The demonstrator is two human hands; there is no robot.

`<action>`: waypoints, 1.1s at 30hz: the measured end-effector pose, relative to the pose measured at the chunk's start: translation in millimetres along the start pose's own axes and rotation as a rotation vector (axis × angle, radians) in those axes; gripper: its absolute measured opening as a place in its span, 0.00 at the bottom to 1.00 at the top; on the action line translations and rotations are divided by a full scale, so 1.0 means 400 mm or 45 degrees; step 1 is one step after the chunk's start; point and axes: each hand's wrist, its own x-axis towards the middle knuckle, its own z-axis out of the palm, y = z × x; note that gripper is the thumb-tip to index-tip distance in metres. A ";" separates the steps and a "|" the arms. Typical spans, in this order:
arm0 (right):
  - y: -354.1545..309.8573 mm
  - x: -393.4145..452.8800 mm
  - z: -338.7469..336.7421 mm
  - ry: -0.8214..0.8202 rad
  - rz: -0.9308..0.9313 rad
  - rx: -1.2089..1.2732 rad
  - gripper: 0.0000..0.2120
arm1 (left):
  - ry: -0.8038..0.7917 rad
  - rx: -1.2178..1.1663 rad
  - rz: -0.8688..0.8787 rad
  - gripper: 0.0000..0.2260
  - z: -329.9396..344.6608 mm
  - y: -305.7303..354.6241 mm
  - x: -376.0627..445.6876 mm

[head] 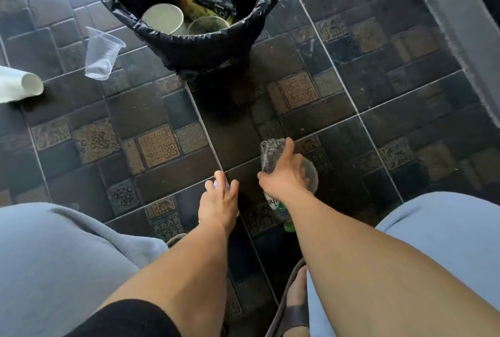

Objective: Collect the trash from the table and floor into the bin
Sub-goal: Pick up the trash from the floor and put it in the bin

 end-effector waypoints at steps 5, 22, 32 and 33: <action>-0.001 0.004 -0.023 0.009 -0.076 0.021 0.52 | 0.102 -0.048 -0.016 0.13 -0.016 -0.006 0.029; -0.072 0.023 -0.166 0.202 -0.236 0.209 0.50 | 0.605 -0.640 -0.104 0.11 -0.224 -0.007 0.081; -0.320 -0.007 -0.589 0.621 -0.653 0.634 0.50 | 1.333 -0.822 0.502 0.05 -0.643 -0.070 0.002; -0.358 -0.027 -0.617 0.636 -0.718 0.671 0.50 | 1.417 -0.818 0.522 0.05 -0.673 -0.092 -0.006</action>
